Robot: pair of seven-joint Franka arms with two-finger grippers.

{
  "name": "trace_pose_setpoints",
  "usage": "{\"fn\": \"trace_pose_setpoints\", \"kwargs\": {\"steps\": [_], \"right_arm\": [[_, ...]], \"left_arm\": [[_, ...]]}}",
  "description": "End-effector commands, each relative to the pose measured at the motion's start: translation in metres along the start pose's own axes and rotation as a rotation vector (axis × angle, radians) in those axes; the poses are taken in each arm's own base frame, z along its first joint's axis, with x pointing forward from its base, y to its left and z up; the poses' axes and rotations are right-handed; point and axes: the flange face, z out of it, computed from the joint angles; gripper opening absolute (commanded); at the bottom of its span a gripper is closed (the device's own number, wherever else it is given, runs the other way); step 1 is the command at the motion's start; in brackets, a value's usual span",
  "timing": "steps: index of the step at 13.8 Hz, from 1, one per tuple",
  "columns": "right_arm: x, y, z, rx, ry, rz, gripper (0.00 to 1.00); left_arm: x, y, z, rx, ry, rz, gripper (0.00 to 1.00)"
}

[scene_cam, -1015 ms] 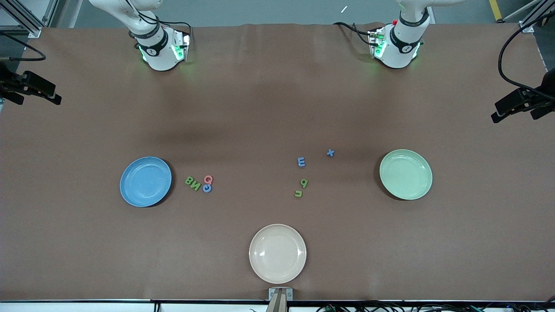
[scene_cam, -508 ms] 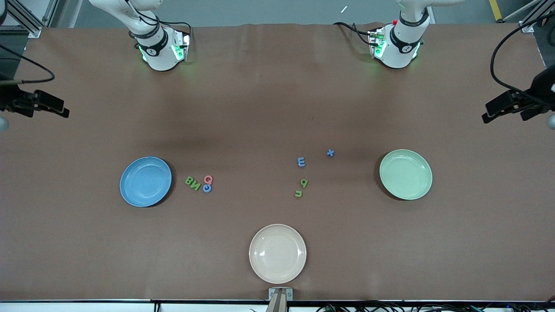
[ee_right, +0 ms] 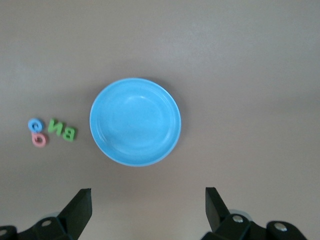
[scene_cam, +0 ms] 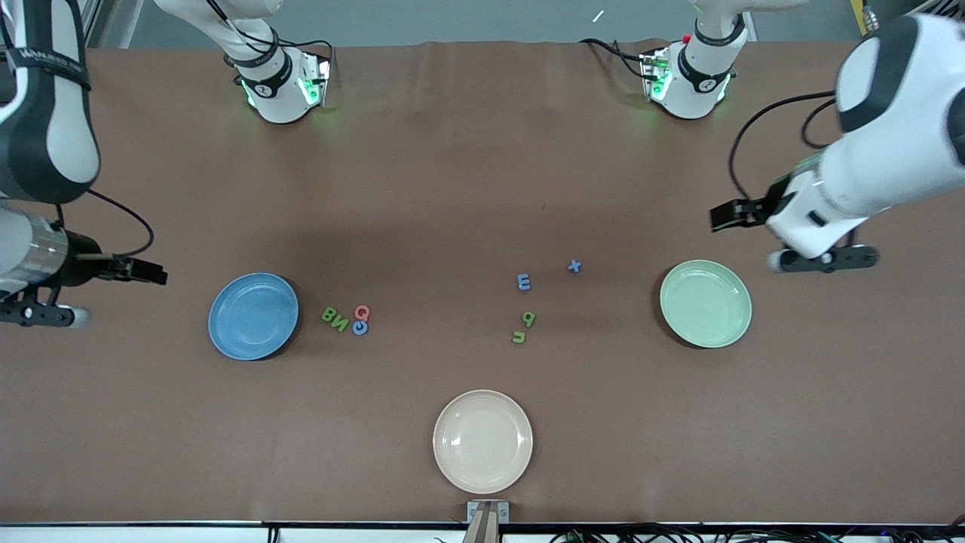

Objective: Sort uppercase to blue plate, lowercase to green plate
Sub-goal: 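Move the right gripper toward green N while the left gripper reaches the plus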

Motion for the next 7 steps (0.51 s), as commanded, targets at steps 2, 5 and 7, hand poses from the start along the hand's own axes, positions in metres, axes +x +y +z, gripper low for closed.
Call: {"fn": "trace_pose_setpoints", "kwargs": {"steps": [2,5,7], "right_arm": [[0.009,-0.042,0.052,-0.005,0.044,0.153,0.98],[0.017,-0.082,0.102,-0.006,0.053,0.297,0.71],[0.023,-0.094,0.132,0.002,0.06,0.355,0.66]], "left_arm": [[-0.001,0.047,0.067,0.0,0.036,-0.061,1.0],[-0.009,0.081,0.12,-0.015,0.084,-0.107,1.0],[-0.014,0.099,0.159,-0.023,0.118,-0.12,1.0]]}}
